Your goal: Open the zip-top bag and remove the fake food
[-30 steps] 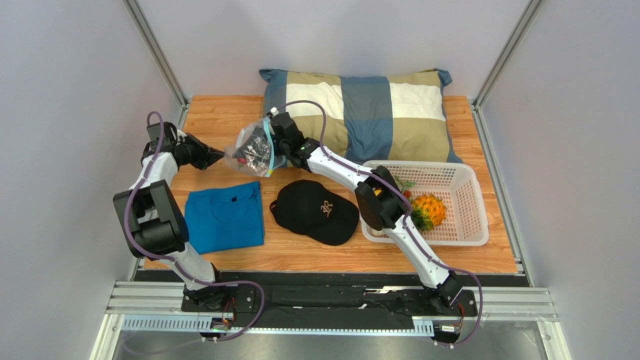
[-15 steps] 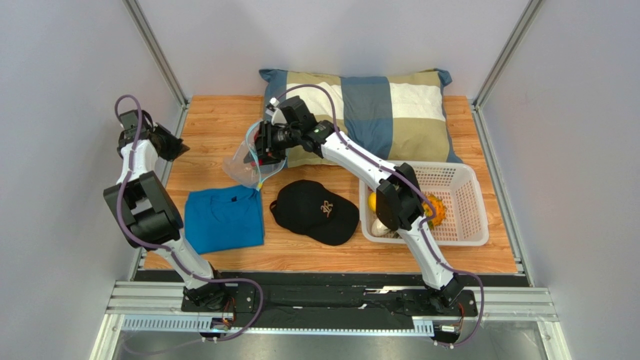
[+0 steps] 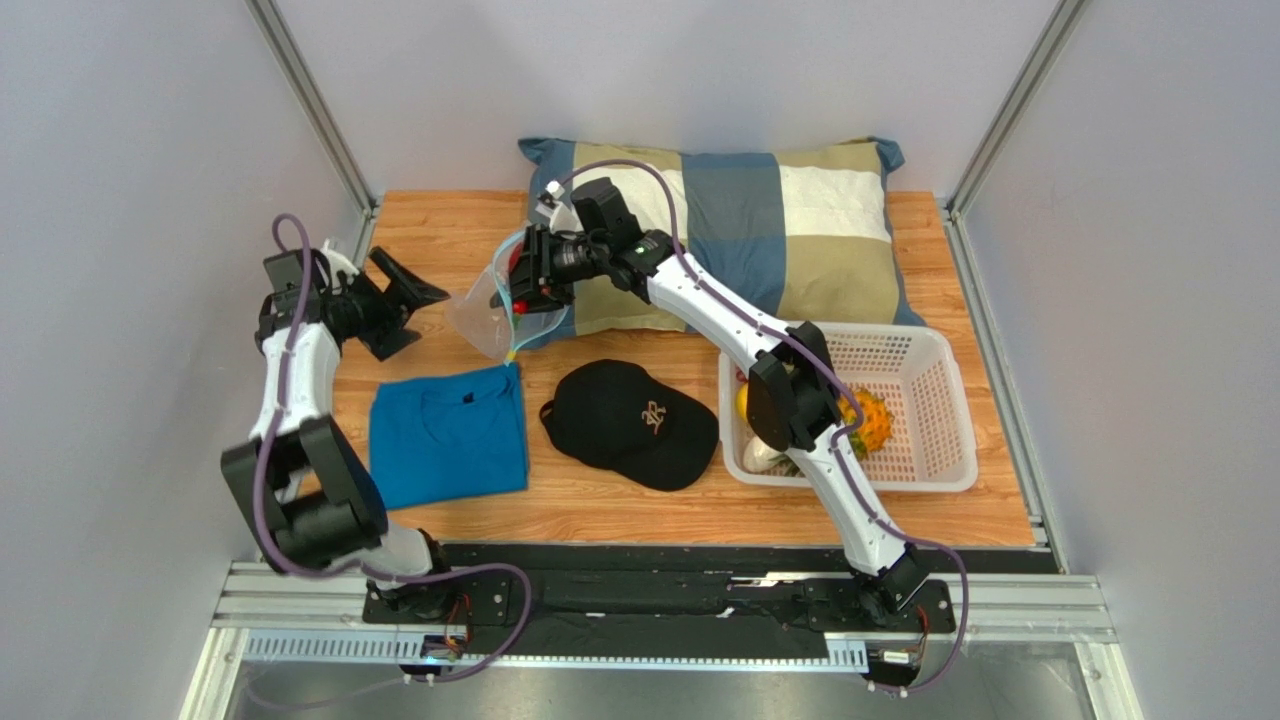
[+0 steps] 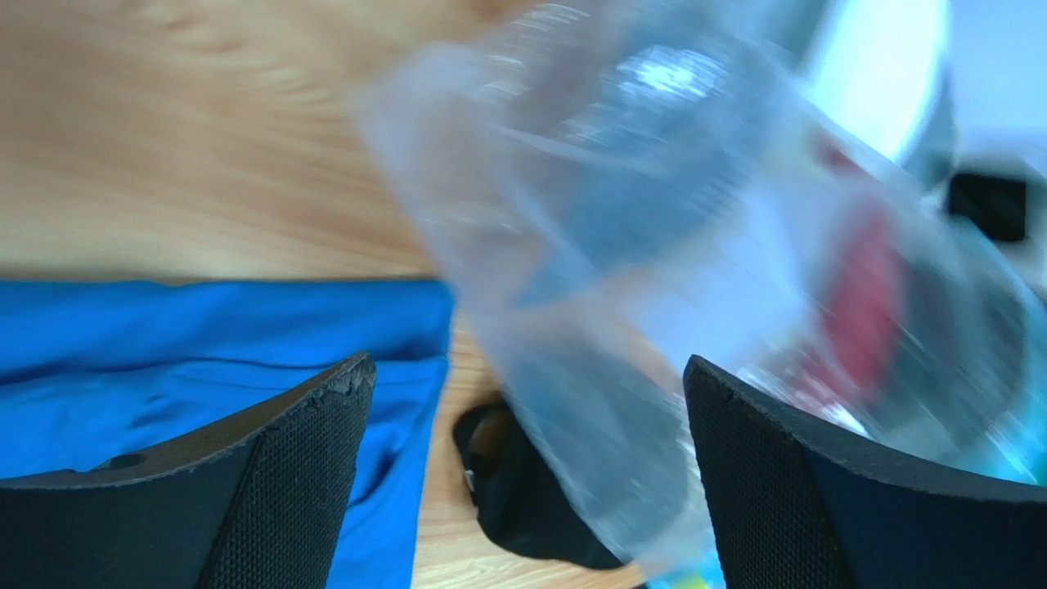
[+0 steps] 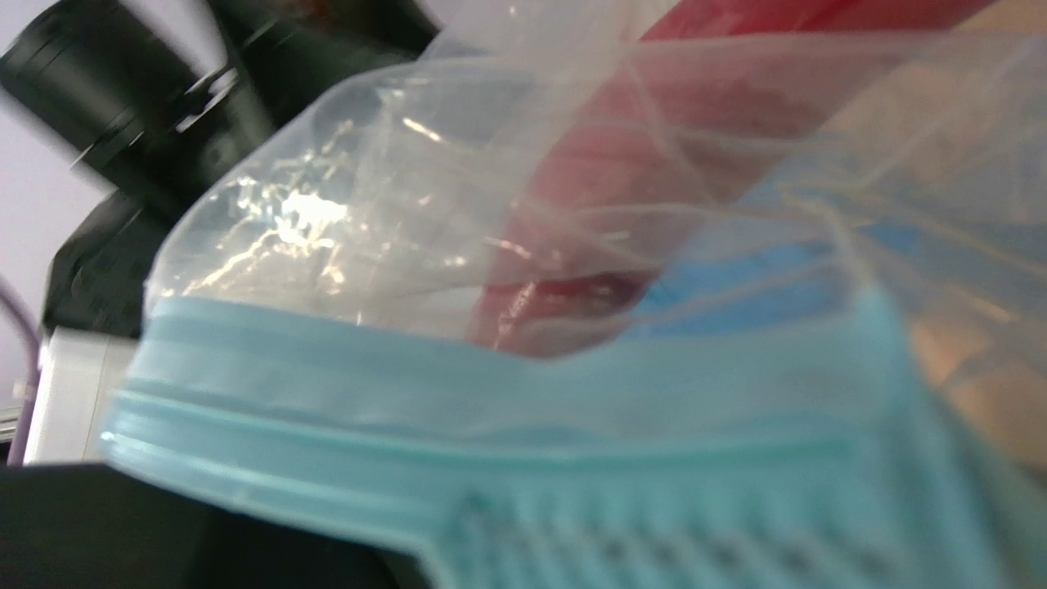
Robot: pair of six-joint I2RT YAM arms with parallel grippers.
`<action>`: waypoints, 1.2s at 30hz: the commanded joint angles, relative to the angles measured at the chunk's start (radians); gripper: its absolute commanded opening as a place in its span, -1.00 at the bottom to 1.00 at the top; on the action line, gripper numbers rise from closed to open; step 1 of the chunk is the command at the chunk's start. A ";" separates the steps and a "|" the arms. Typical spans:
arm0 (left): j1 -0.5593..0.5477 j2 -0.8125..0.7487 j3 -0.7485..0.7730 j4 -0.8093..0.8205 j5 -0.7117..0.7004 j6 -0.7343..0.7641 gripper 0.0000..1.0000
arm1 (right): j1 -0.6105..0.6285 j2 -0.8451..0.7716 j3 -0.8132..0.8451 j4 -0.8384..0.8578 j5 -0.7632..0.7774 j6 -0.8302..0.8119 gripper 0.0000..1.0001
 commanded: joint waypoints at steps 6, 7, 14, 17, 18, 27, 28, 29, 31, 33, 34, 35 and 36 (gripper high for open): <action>-0.193 -0.388 -0.053 0.042 -0.030 0.192 0.86 | 0.007 -0.006 0.018 0.063 0.085 0.081 -1.00; -0.203 -0.388 -0.054 0.042 -0.021 0.187 0.97 | 0.010 -0.001 0.027 0.054 0.088 0.083 -1.00; -0.290 -0.321 0.059 0.023 -0.130 0.204 0.80 | 0.042 0.023 0.044 0.041 0.073 0.078 -1.00; -0.289 -0.220 0.119 -0.019 -0.096 0.199 0.60 | 0.050 0.014 0.041 0.046 0.070 0.077 -1.00; -0.292 -0.203 0.130 -0.023 -0.088 0.193 0.56 | 0.050 0.009 0.038 0.046 0.069 0.072 -1.00; -0.303 -0.069 0.217 -0.133 -0.114 0.270 -0.11 | 0.053 -0.054 -0.025 0.035 0.053 0.037 -1.00; -0.303 -0.066 0.219 -0.145 -0.142 0.280 -0.41 | 0.054 -0.058 -0.028 0.028 0.043 0.032 -1.00; -0.301 -0.061 0.228 -0.174 -0.165 0.302 -0.53 | 0.054 -0.066 -0.030 0.026 0.030 0.031 -1.00; -0.303 -0.067 0.239 -0.199 -0.246 0.328 -0.92 | 0.053 -0.075 -0.039 0.023 -0.017 0.029 -1.00; -0.303 -0.087 0.240 -0.202 -0.295 0.371 -0.95 | 0.054 -0.086 -0.044 0.012 -0.071 0.014 -1.00; -0.301 -0.095 0.240 -0.201 -0.333 0.386 -1.00 | 0.059 -0.090 -0.044 -0.012 -0.129 -0.002 -1.00; -0.302 -0.106 0.243 -0.193 -0.348 0.403 -1.00 | 0.060 -0.095 -0.047 -0.029 -0.155 -0.041 -1.00; -0.303 -0.110 0.242 -0.185 -0.360 0.422 -1.00 | 0.065 -0.112 -0.048 -0.054 -0.177 -0.057 -1.00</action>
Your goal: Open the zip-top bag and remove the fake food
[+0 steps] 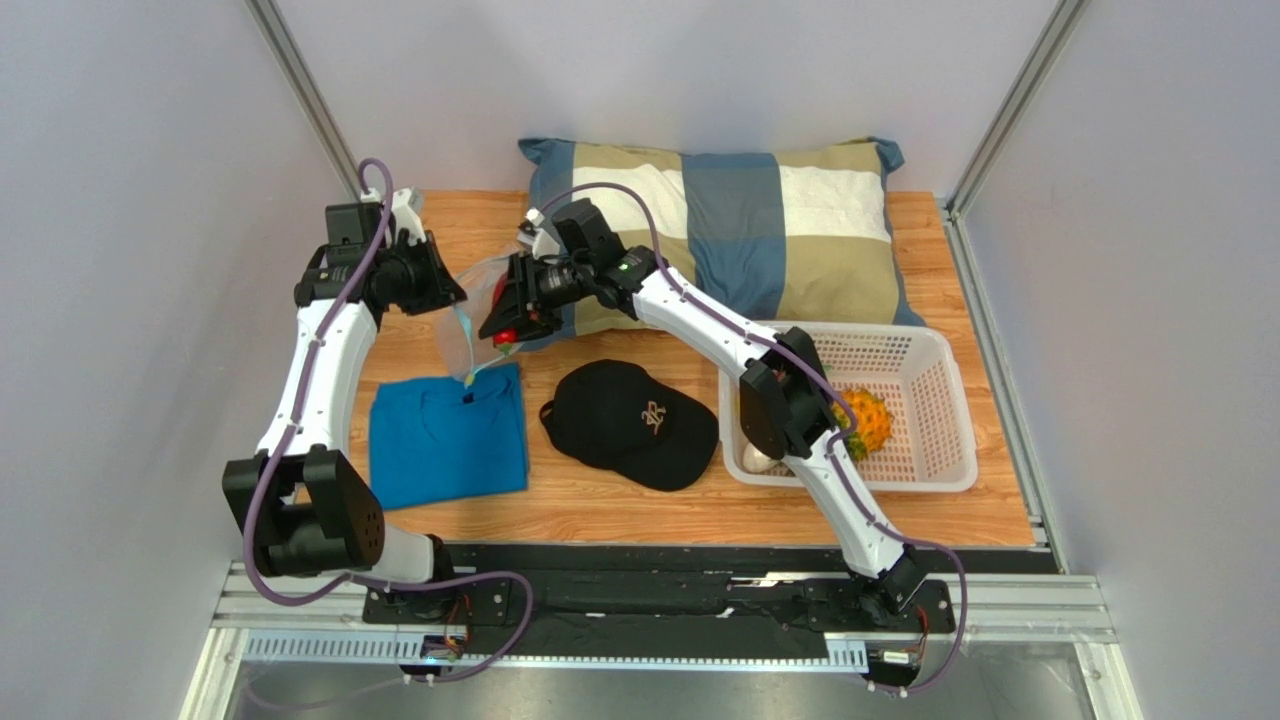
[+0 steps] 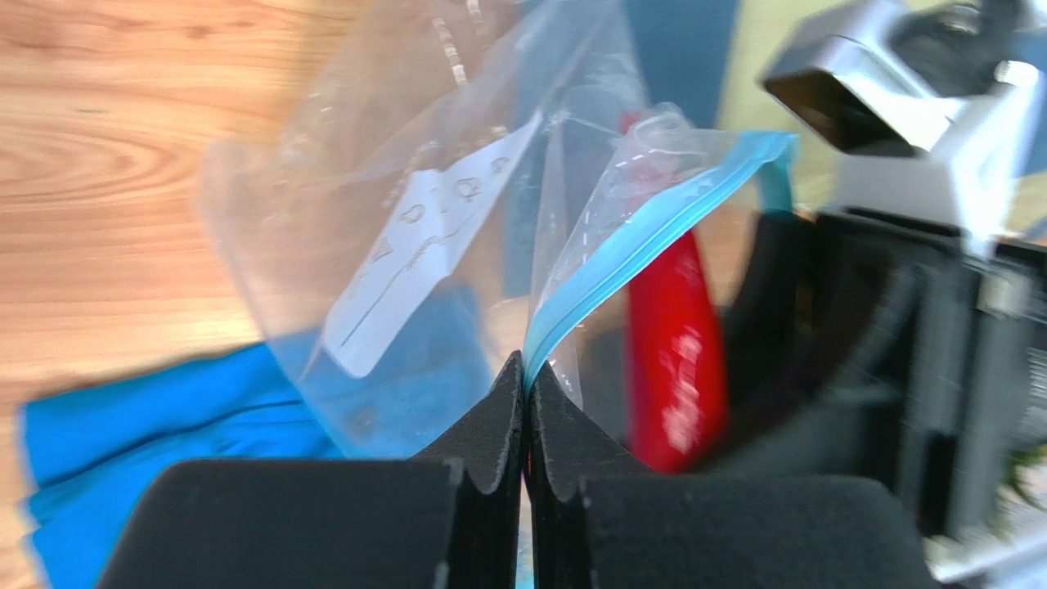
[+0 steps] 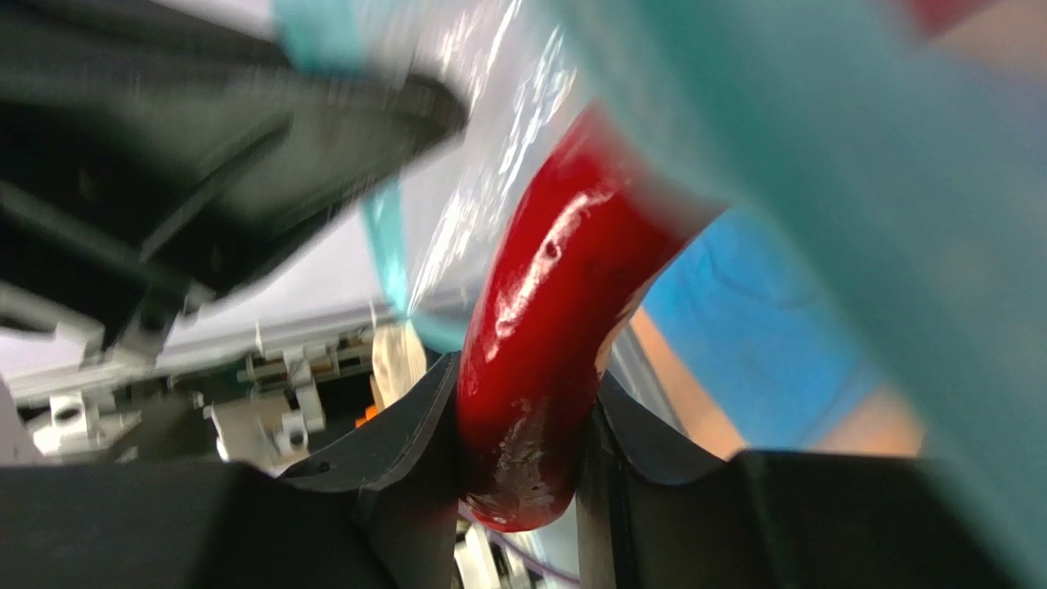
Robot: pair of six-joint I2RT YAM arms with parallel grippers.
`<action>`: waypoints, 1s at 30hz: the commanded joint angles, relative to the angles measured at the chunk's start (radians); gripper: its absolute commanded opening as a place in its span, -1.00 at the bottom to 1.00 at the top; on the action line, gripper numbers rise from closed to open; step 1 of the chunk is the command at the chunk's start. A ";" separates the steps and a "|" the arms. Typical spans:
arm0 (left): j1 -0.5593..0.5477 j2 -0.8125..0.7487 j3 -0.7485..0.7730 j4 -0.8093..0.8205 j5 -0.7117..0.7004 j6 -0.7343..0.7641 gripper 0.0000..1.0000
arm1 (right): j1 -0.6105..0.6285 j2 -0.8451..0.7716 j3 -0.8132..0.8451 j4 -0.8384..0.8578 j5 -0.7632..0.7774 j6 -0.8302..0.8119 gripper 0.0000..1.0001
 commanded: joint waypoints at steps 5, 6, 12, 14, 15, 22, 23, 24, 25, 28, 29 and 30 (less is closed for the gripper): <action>-0.003 -0.046 0.057 0.030 -0.185 0.082 -1.00 | 0.037 -0.213 -0.146 -0.073 -0.228 -0.097 -1.00; -0.003 -0.040 0.065 0.031 -0.189 0.056 -1.00 | 0.041 -0.244 -0.163 -0.074 -0.242 -0.097 -1.00; -0.003 0.010 0.134 0.017 -0.323 -0.039 -1.00 | 0.058 -0.359 -0.161 -0.313 -0.173 -0.275 -1.00; -0.003 0.018 0.152 0.028 -0.397 -0.073 -1.00 | 0.049 -0.437 -0.178 -0.425 -0.083 -0.350 -1.00; -0.003 0.023 0.155 0.039 -0.412 -0.077 -1.00 | 0.043 -0.465 -0.231 -0.456 -0.007 -0.364 -1.00; -0.003 0.214 0.351 -0.019 -0.610 -0.088 -1.00 | -0.122 -0.788 -0.665 -0.588 0.327 -0.404 -1.00; -0.003 0.239 0.370 -0.039 -0.627 -0.084 -1.00 | -0.148 -0.831 -0.712 -0.594 0.354 -0.404 -1.00; -0.005 0.262 0.385 -0.047 -0.673 -0.079 -1.00 | -0.174 -0.900 -0.767 -0.593 0.402 -0.410 -1.00; -0.005 0.298 0.394 -0.045 -0.692 -0.078 -1.00 | -0.232 -0.934 -0.842 -0.602 0.428 -0.416 -1.00; -0.003 0.372 0.411 -0.033 -0.710 -0.067 -1.00 | -0.360 -1.016 -0.942 -0.610 0.512 -0.440 -1.00; -0.003 0.392 0.417 -0.032 -0.700 -0.064 -0.95 | -0.389 -1.025 -0.995 -0.602 0.519 -0.453 -1.00; -0.003 0.414 0.430 -0.032 -0.669 -0.058 -0.67 | -0.415 -1.028 -1.016 -0.599 0.540 -0.476 -0.99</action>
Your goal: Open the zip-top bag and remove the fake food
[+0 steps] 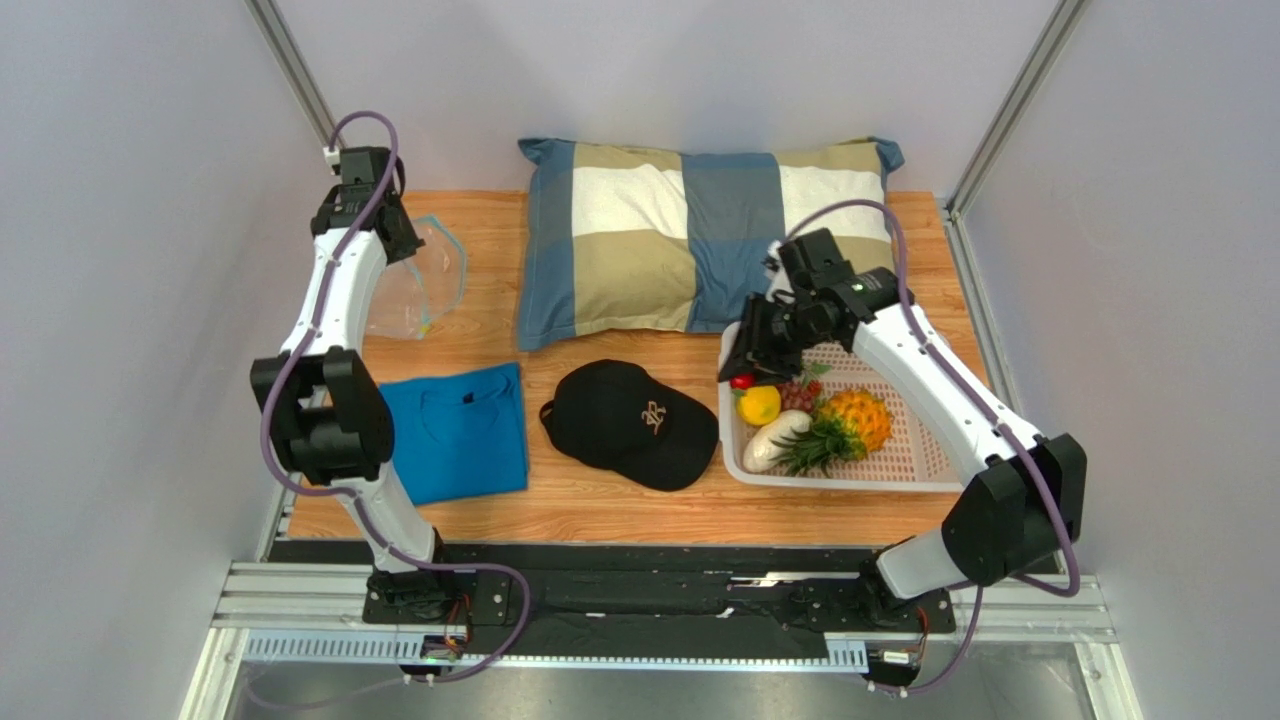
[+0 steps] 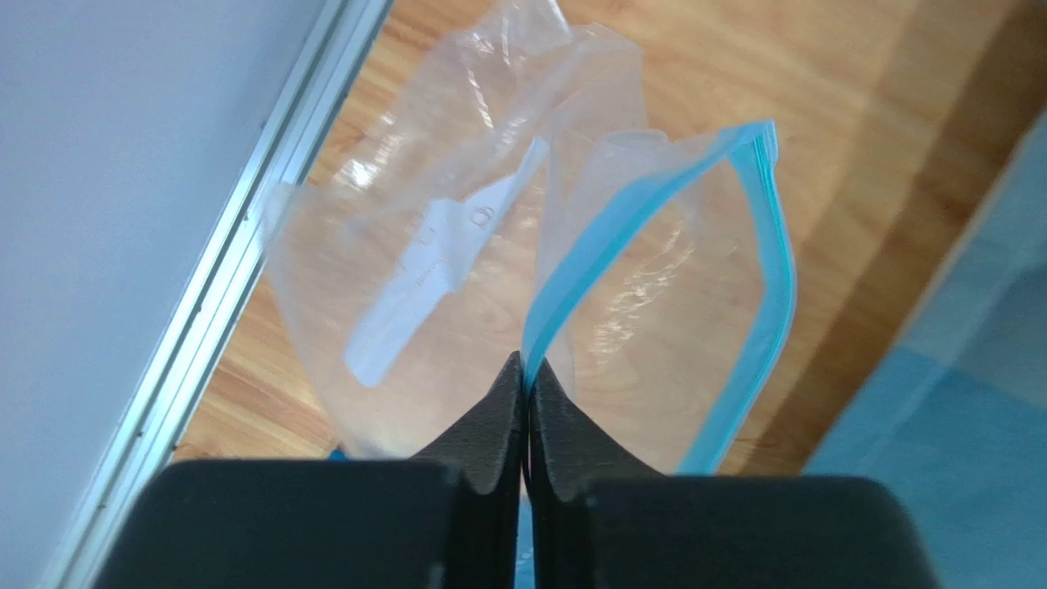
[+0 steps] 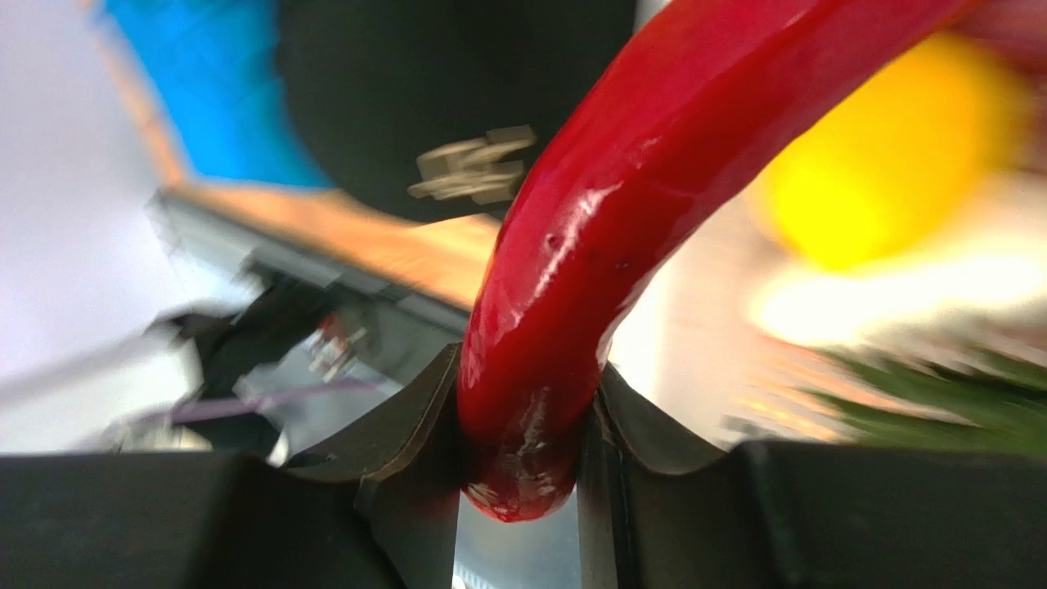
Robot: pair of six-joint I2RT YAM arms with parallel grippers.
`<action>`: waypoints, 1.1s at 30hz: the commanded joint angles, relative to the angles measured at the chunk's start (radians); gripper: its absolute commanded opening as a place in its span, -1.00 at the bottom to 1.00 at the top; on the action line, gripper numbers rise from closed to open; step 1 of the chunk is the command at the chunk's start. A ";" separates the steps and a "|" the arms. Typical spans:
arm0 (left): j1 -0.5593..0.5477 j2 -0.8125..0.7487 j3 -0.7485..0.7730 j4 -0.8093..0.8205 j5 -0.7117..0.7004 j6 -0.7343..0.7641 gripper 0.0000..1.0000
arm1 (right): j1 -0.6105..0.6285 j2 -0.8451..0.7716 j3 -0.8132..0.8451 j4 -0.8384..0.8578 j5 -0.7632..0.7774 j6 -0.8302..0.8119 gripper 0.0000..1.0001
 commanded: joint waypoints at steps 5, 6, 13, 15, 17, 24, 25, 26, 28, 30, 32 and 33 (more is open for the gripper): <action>-0.001 0.124 0.124 -0.073 0.035 -0.018 -0.04 | -0.222 -0.023 -0.176 -0.039 0.204 -0.147 -0.86; -0.003 0.119 0.128 -0.076 0.050 -0.023 0.53 | -0.240 -0.017 -0.178 -0.039 0.218 -0.169 -0.78; -0.007 0.021 0.171 -0.197 0.125 -0.066 0.86 | -0.248 0.054 -0.127 -0.067 0.267 -0.202 0.15; -0.016 -0.014 0.160 -0.222 0.164 -0.100 0.96 | -0.248 0.048 -0.130 -0.074 0.273 -0.194 0.40; -0.038 -0.078 0.126 -0.256 0.187 -0.130 0.97 | -0.246 0.034 -0.142 -0.081 0.276 -0.194 0.50; -0.331 -0.380 -0.019 -0.247 0.253 -0.190 0.98 | -0.187 -0.128 -0.101 -0.165 0.349 -0.181 0.63; -0.421 -0.414 -0.035 -0.236 0.257 -0.190 0.98 | -0.179 -0.156 -0.090 -0.177 0.352 -0.168 0.65; -0.461 -0.446 -0.049 -0.228 0.260 -0.193 0.98 | -0.174 -0.182 -0.058 -0.186 0.353 -0.158 0.72; -0.545 -0.539 -0.076 -0.216 0.262 -0.204 0.98 | -0.160 -0.266 -0.029 -0.202 0.352 -0.124 0.78; -0.653 -0.626 -0.096 -0.196 0.283 -0.198 0.97 | -0.153 -0.329 0.014 -0.196 0.359 -0.078 0.85; -0.713 -0.686 -0.099 -0.196 0.308 -0.204 0.98 | -0.153 -0.418 0.064 -0.193 0.385 -0.030 0.89; -0.720 -0.751 -0.102 -0.194 0.314 -0.212 0.98 | -0.153 -0.444 0.089 -0.194 0.385 -0.016 0.90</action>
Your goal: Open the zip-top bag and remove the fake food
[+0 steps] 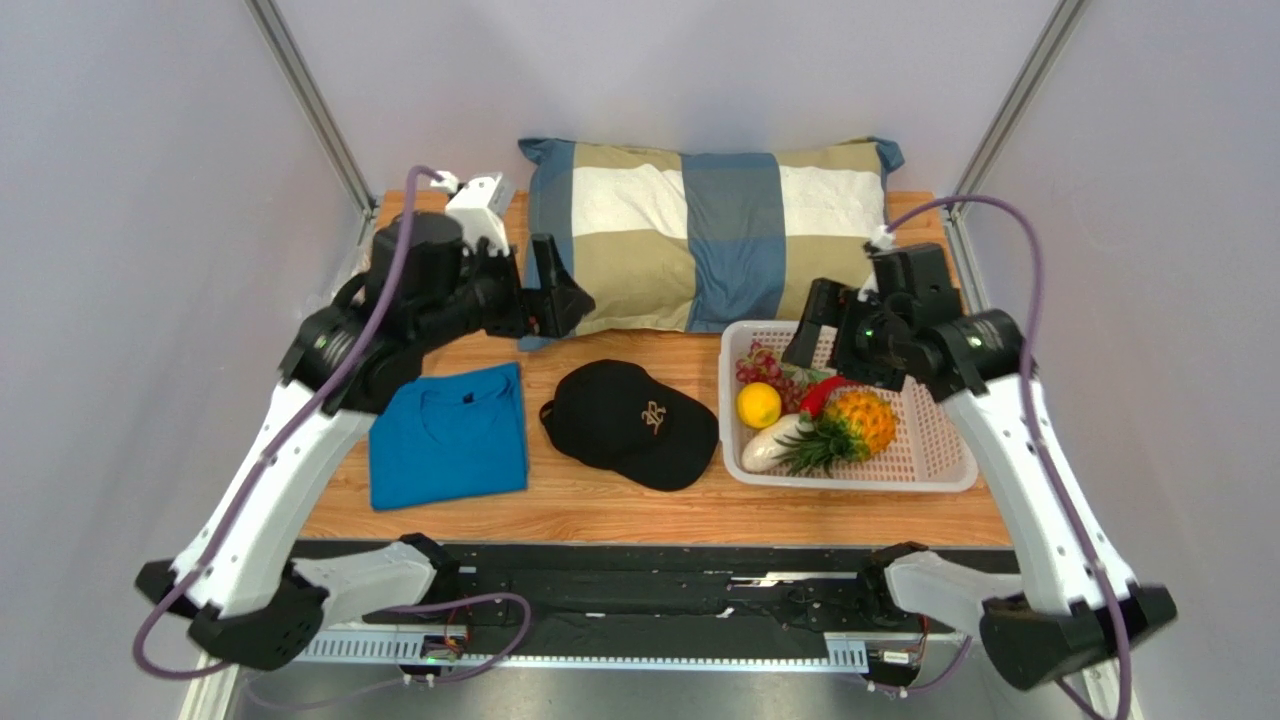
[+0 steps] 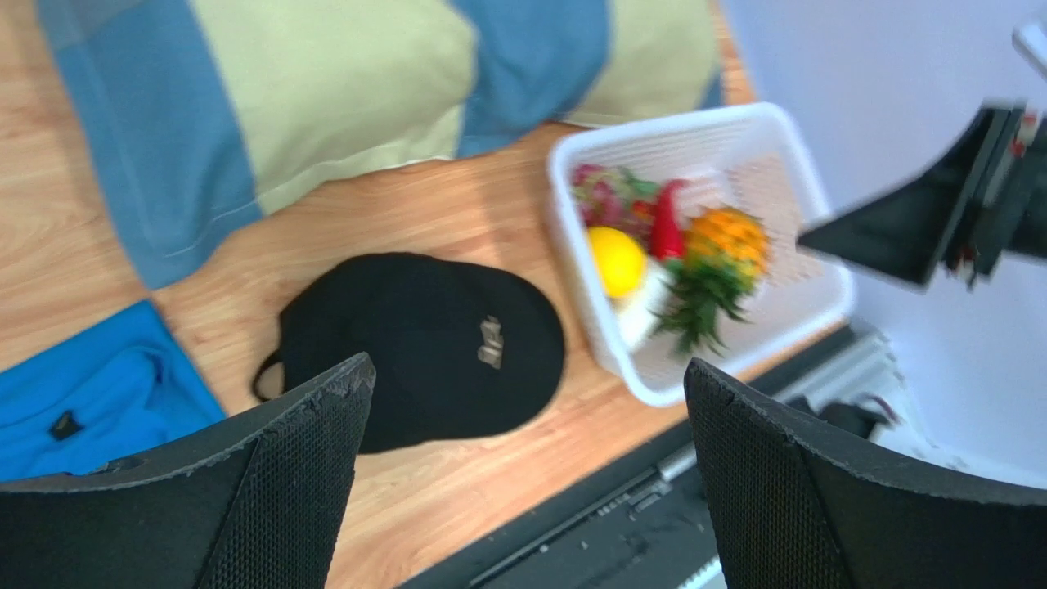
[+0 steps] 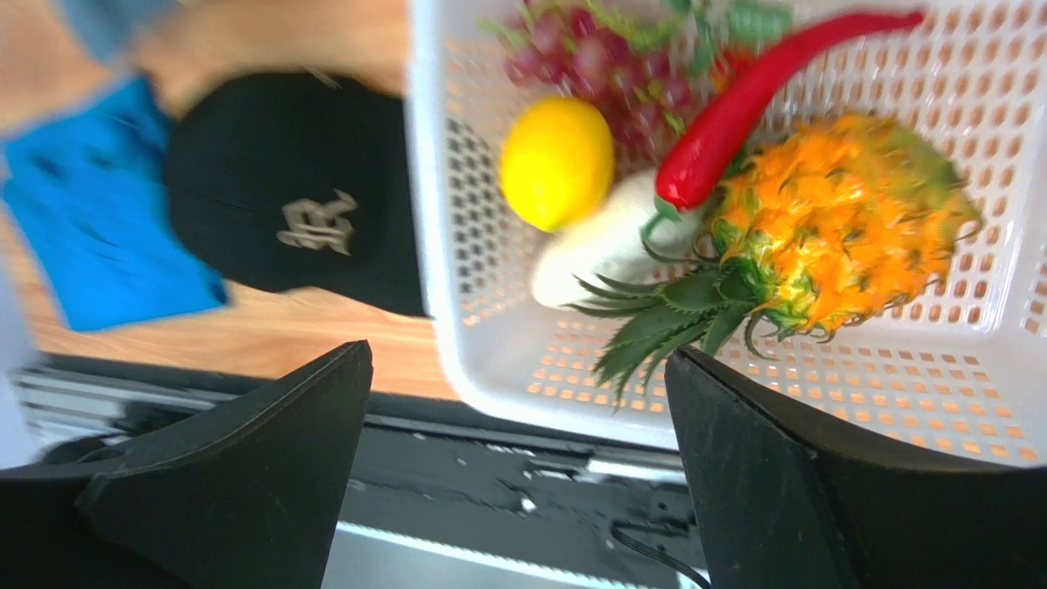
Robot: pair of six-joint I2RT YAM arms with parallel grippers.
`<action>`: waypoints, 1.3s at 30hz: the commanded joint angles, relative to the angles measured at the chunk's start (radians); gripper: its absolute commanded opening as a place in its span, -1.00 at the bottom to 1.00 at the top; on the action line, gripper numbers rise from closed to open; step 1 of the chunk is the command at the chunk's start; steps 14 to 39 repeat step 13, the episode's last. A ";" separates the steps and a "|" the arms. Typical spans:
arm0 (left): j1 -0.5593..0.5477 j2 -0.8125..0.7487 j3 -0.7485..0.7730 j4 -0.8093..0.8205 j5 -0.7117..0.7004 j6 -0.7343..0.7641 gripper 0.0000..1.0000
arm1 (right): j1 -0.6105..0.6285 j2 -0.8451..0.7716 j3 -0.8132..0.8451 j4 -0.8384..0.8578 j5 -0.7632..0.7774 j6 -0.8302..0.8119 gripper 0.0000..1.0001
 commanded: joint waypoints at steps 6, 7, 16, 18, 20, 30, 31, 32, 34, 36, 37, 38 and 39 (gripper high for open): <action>-0.059 -0.452 -0.122 0.234 0.088 -0.036 0.98 | 0.002 -0.319 0.264 0.024 0.155 0.133 1.00; -0.059 -0.473 -0.135 0.251 0.091 -0.044 0.98 | 0.002 -0.334 0.278 0.030 0.158 0.134 1.00; -0.059 -0.491 -0.060 0.208 0.122 -0.035 0.98 | 0.002 -0.359 0.341 0.015 0.167 0.134 1.00; -0.059 -0.491 -0.060 0.208 0.122 -0.035 0.98 | 0.002 -0.359 0.341 0.015 0.167 0.134 1.00; -0.059 -0.491 -0.060 0.208 0.122 -0.035 0.98 | 0.002 -0.359 0.341 0.015 0.167 0.134 1.00; -0.059 -0.491 -0.060 0.208 0.122 -0.035 0.98 | 0.002 -0.359 0.341 0.015 0.167 0.134 1.00; -0.059 -0.491 -0.060 0.208 0.122 -0.035 0.98 | 0.002 -0.359 0.341 0.015 0.167 0.134 1.00; -0.059 -0.491 -0.060 0.208 0.122 -0.035 0.98 | 0.002 -0.359 0.341 0.015 0.167 0.134 1.00; -0.059 -0.491 -0.060 0.208 0.122 -0.035 0.98 | 0.002 -0.359 0.341 0.015 0.167 0.134 1.00; -0.059 -0.491 -0.060 0.208 0.122 -0.035 0.98 | 0.002 -0.359 0.341 0.015 0.167 0.134 1.00; -0.059 -0.491 -0.060 0.208 0.122 -0.035 0.98 | 0.002 -0.359 0.341 0.015 0.167 0.134 1.00; -0.059 -0.491 -0.060 0.208 0.122 -0.035 0.98 | 0.002 -0.359 0.341 0.015 0.167 0.134 1.00; -0.059 -0.491 -0.060 0.208 0.122 -0.035 0.98 | 0.002 -0.359 0.341 0.015 0.167 0.134 1.00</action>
